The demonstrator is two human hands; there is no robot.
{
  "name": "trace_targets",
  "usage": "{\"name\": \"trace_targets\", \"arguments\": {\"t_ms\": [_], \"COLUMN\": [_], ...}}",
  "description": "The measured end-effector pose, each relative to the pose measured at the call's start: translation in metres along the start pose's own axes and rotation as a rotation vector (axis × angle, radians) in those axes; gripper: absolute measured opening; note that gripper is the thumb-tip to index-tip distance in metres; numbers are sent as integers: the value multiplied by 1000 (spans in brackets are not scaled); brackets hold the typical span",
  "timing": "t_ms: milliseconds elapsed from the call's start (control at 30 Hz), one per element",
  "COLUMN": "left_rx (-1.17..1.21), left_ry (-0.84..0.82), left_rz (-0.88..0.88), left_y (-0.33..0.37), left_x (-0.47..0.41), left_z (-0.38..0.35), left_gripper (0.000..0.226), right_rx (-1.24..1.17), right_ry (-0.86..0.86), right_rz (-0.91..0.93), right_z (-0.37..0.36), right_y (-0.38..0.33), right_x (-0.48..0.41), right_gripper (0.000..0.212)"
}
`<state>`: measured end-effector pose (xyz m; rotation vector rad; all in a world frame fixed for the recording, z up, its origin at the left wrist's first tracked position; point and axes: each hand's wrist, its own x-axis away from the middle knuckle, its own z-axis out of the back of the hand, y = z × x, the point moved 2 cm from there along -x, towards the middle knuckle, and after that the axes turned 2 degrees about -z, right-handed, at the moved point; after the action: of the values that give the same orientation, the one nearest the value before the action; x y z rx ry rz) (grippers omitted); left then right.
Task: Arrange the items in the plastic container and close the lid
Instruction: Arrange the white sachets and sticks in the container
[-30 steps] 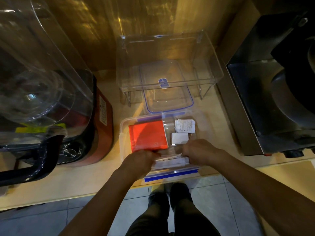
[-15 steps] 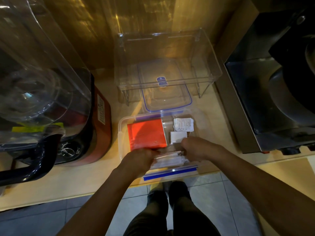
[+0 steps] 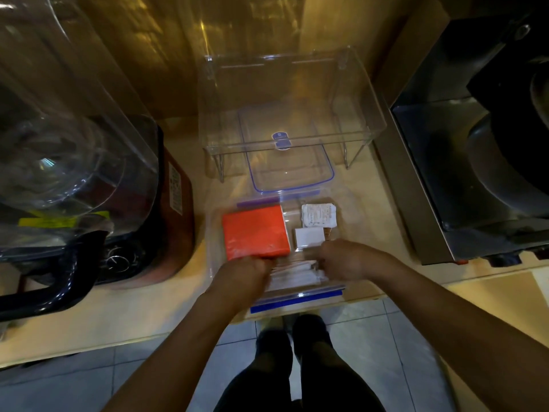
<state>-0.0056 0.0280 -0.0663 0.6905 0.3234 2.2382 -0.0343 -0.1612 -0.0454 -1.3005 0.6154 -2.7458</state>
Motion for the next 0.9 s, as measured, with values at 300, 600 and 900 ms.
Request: {"name": "trace_targets", "arguments": {"t_ms": [300, 600, 900], "left_rx": [-46, -44, -144], "left_ry": [-39, -28, 228], "left_rz": [-21, -57, -72], "left_y": [2, 14, 42], "left_x": [0, 5, -19], "left_z": [2, 15, 41], "left_gripper": [43, 46, 27], "right_rx": [-71, 13, 122], "right_ry": [58, 487, 457], "right_rz": [-24, -183, -181], "right_z": [-3, 7, 7], "right_y": [0, 5, 7], "right_x": [2, 6, -15], "right_gripper": [28, 21, 52]}}
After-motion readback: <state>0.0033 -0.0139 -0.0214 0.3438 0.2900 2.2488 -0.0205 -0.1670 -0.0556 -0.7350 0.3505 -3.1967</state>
